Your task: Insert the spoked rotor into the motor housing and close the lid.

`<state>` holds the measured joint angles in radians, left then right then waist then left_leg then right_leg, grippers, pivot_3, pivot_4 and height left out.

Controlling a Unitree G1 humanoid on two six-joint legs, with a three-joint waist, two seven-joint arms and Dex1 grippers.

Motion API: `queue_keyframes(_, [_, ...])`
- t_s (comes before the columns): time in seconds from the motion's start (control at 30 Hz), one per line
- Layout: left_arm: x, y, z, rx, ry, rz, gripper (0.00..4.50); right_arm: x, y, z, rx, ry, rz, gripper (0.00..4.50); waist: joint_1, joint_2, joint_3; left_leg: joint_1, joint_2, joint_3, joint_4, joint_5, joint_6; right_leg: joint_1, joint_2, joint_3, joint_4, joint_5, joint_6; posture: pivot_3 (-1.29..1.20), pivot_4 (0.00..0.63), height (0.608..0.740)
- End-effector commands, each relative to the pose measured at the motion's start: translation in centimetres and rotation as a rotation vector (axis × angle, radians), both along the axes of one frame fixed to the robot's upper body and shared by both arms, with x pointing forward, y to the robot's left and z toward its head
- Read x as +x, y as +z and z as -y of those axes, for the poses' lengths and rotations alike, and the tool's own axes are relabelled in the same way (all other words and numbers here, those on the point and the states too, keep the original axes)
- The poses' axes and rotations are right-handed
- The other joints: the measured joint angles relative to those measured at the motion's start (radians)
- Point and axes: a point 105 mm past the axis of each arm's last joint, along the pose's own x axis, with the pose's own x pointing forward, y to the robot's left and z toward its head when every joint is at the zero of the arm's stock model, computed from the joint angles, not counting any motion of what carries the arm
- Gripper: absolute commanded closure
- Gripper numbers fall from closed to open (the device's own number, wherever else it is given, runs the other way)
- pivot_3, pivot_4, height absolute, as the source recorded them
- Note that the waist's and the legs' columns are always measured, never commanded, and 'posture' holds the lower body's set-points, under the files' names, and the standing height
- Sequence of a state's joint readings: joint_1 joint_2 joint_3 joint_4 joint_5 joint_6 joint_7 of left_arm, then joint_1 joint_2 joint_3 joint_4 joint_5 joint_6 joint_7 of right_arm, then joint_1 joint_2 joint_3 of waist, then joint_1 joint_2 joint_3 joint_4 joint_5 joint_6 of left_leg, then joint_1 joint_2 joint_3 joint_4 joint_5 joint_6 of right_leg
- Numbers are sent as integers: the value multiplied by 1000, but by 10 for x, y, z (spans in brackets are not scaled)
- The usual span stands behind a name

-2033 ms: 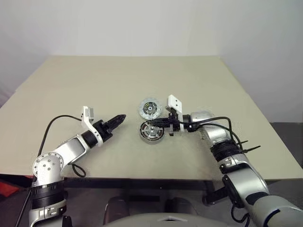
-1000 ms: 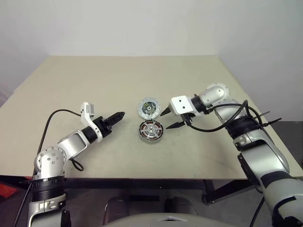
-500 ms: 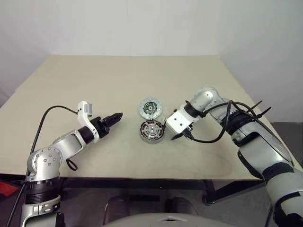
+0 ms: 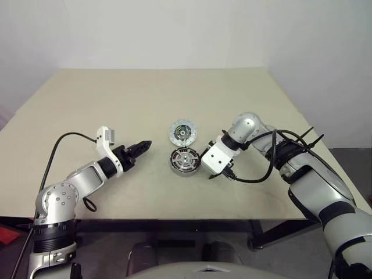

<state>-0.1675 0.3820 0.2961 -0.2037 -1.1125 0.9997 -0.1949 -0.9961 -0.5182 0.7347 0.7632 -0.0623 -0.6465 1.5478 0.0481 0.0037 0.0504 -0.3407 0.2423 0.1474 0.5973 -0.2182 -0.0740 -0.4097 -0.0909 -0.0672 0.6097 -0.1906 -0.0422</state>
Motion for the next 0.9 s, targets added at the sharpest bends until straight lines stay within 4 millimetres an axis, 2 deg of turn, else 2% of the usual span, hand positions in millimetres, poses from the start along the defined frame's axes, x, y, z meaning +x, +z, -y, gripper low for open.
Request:
queue_keyframes(0.03, [0, 9, 4, 3, -5, 46, 1907, 6, 12, -2, -19, 37, 38, 1938, -4, 0, 0, 0, 0, 0, 0, 0, 0, 0, 0, 0, 0, 0, 0, 0, 0, 740])
queue_keyframes(0.23, [-3, 7, 7, 1, -5, 40, 1907, 13, 9, -7, -24, 29, 57, 1938, -8, 0, 0, 0, 0, 0, 0, 0, 0, -1, 0, 0, 1, 0, 0, 0, 0, 740])
queue_keyframes(0.47, [-6, 6, 2, 4, 15, 38, 1907, 16, 11, -19, -10, 56, 82, 1938, -10, 0, 0, 0, 0, 0, 1, 0, 0, -1, 0, 0, 3, 0, 0, 0, 0, 740])
queue_keyframes(0.77, [-6, 3, 3, 3, 20, 31, 1907, 15, 8, -30, -12, 91, 98, 1938, -15, 0, 0, 1, 1, 0, 1, 0, -1, -3, 0, 1, 6, 0, 0, 0, 0, 740])
queue_keyframes(0.9, [-6, 3, 1, 8, 28, 32, 1907, 14, 7, -29, -17, 102, 96, 2813, -15, 0, 0, 0, 1, 0, 1, 1, -2, -6, 0, 2, 9, 0, 0, 0, 0, 740])
